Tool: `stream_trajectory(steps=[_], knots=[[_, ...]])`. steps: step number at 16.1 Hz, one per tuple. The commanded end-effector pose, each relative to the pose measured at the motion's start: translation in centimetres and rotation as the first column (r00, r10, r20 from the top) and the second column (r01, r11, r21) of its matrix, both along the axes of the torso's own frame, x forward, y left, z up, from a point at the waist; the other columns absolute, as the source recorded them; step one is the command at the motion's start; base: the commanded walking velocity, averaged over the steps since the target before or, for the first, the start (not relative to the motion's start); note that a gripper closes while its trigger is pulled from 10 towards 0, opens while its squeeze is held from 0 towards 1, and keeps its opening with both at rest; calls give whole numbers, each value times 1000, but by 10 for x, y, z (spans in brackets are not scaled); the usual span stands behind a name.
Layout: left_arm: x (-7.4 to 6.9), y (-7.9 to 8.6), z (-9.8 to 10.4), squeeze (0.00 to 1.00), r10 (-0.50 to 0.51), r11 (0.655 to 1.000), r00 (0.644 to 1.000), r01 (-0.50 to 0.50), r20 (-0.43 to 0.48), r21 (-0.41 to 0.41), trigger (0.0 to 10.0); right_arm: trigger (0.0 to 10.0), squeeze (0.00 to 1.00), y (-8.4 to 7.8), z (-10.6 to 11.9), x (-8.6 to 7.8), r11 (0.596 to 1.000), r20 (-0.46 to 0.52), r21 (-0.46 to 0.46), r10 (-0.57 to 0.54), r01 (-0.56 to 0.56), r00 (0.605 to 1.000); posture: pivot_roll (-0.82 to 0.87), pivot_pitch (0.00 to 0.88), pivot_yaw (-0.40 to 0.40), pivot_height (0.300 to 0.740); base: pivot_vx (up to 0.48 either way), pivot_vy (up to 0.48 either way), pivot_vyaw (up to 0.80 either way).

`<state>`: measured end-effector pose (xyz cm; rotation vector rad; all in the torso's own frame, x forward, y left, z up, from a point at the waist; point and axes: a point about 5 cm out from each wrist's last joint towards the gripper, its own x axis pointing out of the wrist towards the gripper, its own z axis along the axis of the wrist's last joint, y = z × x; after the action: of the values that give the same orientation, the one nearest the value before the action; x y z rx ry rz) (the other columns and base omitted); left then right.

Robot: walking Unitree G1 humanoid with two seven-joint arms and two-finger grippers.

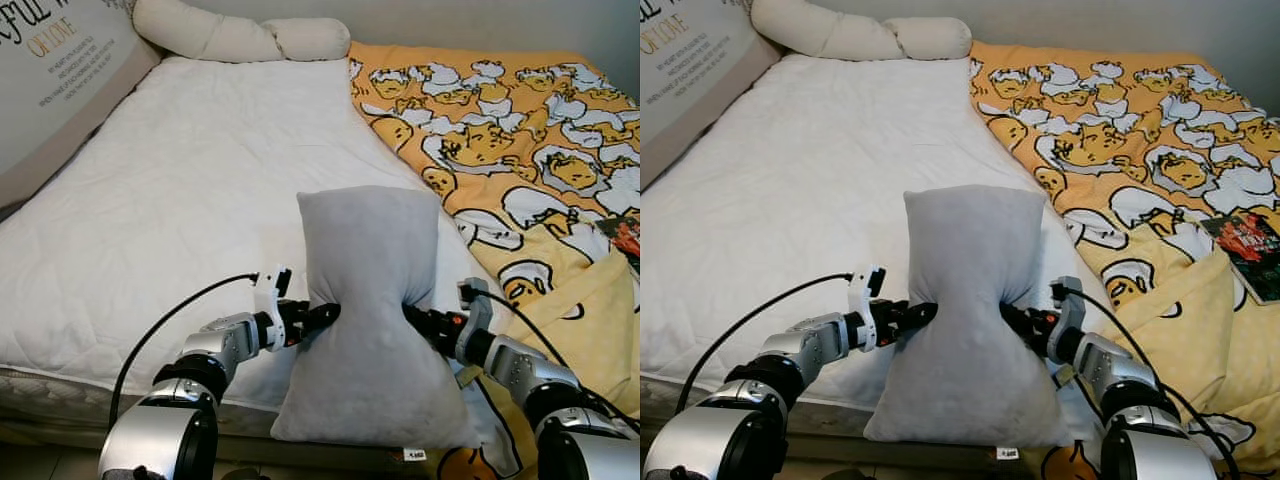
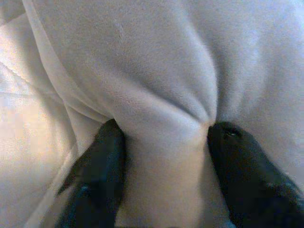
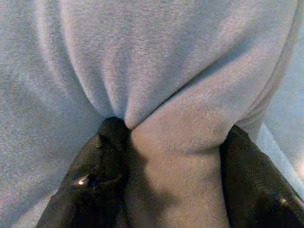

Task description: Clean up the room

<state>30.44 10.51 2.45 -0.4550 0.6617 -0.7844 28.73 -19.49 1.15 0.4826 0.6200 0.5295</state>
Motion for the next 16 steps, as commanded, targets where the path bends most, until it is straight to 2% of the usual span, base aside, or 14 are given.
stream_trajectory(steps=[1,6,12,15,16], knots=[[0,-5,0,0,-21,1000,1000,21,-2,14,0,0,0,12,-2,1,999,-20,-12,29,-29,999,-51,0,22,740,0,0,0],[3,-3,4,0,-27,999,998,25,55,30,0,0,0,17,1,6,1000,24,7,-21,21,999,-45,0,18,740,0,0,0],[2,-4,3,0,-12,1000,999,12,37,23,0,0,0,25,0,6,999,57,15,-30,29,998,-46,0,23,740,0,0,0],[8,0,8,0,29,999,997,-32,74,33,0,0,0,25,-1,6,1000,40,10,-25,25,999,-47,0,25,740,0,0,0],[13,2,14,0,58,998,992,-61,109,25,0,0,0,26,4,9,999,73,26,-41,39,996,-48,0,27,740,0,0,0]])
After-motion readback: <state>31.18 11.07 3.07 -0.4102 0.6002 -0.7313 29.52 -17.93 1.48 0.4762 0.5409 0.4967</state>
